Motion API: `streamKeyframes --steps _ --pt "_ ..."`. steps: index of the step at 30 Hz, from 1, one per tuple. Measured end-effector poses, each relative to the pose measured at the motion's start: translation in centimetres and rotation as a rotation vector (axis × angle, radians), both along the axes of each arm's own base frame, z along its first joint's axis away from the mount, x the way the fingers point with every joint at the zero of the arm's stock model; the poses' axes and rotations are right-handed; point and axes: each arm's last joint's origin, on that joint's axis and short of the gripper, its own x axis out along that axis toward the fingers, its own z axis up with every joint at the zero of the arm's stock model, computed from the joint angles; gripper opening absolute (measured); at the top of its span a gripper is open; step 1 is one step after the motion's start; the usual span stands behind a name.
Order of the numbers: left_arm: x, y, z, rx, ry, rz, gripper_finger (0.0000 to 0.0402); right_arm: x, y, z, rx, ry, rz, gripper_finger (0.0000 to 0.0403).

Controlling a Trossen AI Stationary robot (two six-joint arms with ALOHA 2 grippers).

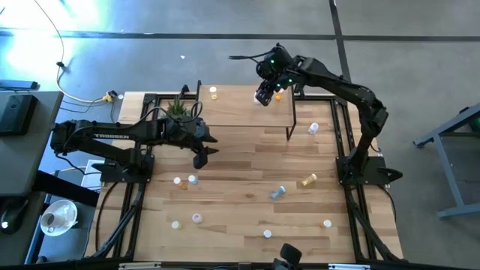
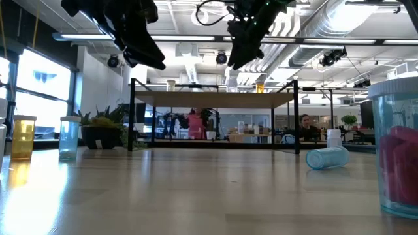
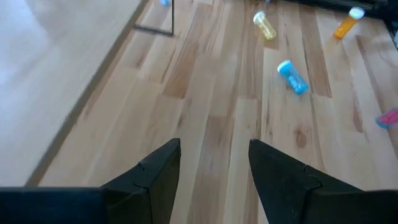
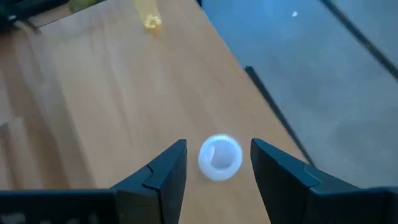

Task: Pick and place medicine bottles onto shelf by color
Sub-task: Put the top left blue pill bottle on the shelf

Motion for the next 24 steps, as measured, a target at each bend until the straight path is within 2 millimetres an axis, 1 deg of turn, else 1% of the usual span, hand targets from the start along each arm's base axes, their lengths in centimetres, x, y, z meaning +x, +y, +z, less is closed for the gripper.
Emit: streamKeyframes --steps 4,9,14,18,24 --pt "-0.7 -0.2 0.1 -0.045 0.018 0.031 0.0181 -0.2 1.1 0.6 0.000 0.028 0.042 0.0169" --pt "-1.6 -0.6 1.0 -0.074 -0.018 0.058 0.0181 -0.2 3.1 1.3 -0.006 0.050 0.110 0.0169" --pt "-2.5 -1.5 2.1 -0.093 -0.075 0.043 0.0181 -0.4 5.5 1.9 -0.004 0.080 0.182 0.0169" --pt "-3.0 -2.6 2.6 -0.120 -0.095 0.018 0.0181 -0.4 7.4 2.1 0.012 0.111 0.232 0.0169" --pt "-3.2 -4.0 2.4 -0.111 -0.054 0.026 0.0181 0.1 10.9 2.0 0.035 0.157 0.325 0.0169"
